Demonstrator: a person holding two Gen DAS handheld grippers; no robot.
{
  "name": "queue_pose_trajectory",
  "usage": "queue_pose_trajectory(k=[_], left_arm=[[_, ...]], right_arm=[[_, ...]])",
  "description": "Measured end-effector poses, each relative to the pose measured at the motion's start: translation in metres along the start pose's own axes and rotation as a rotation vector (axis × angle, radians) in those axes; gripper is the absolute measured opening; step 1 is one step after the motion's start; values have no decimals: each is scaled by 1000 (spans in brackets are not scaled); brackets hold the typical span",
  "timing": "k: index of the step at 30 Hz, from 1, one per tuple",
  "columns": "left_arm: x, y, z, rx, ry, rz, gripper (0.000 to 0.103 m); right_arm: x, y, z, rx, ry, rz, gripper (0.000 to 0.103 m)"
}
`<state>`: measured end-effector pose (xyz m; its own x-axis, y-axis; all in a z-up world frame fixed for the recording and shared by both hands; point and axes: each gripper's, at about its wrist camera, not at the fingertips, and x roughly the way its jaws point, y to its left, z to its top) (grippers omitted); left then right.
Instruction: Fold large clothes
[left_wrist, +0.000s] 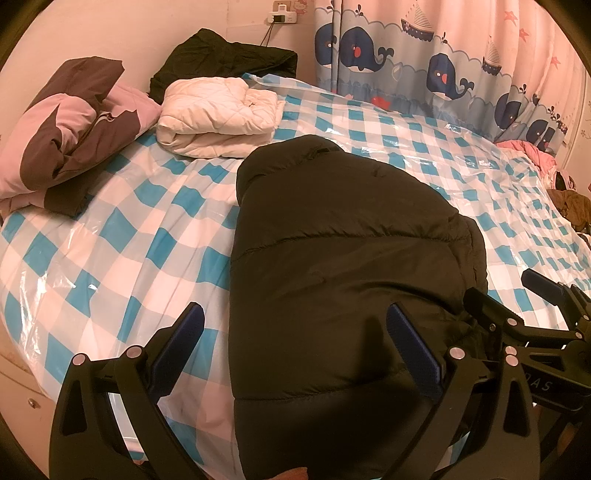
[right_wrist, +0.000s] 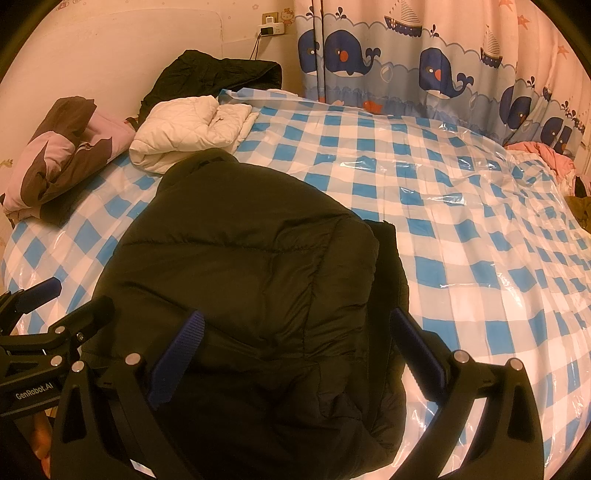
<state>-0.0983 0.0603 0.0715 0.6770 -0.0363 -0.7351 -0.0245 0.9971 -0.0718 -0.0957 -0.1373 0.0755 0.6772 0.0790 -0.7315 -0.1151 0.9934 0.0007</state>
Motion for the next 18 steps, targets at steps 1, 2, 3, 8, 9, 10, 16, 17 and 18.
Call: queue_pose_trajectory(k=[1,2,3,8,9,10,16,17,18], left_arm=[[0,1,1,-1,0,-1,95],[0,0,0,0,-1,0,95],[0,1,1,-2,-1,1,95],[0,0,0,-2,0,1,95],[0,1,1,-2,0,1,95],[0,1,1,-2,0,0,95],[0,1,1,-1,0,1,95],[0,0,1,0,0,1,95],[-1,0,0,0,1,2,95]], right_arm=[[0,0,0,1,0,0,96],[0,0,0,1,0,-1,96],[0,0,0,1,-1,-2,96],[0,0,0,1,1,0,96],[0,0,0,1,1,0,96],[0,0,0,1,1,-1,96],[0,0,0,1,1,0,96],[-1,0,0,1,1,0,96],[-1,0,0,1,1,0,96]])
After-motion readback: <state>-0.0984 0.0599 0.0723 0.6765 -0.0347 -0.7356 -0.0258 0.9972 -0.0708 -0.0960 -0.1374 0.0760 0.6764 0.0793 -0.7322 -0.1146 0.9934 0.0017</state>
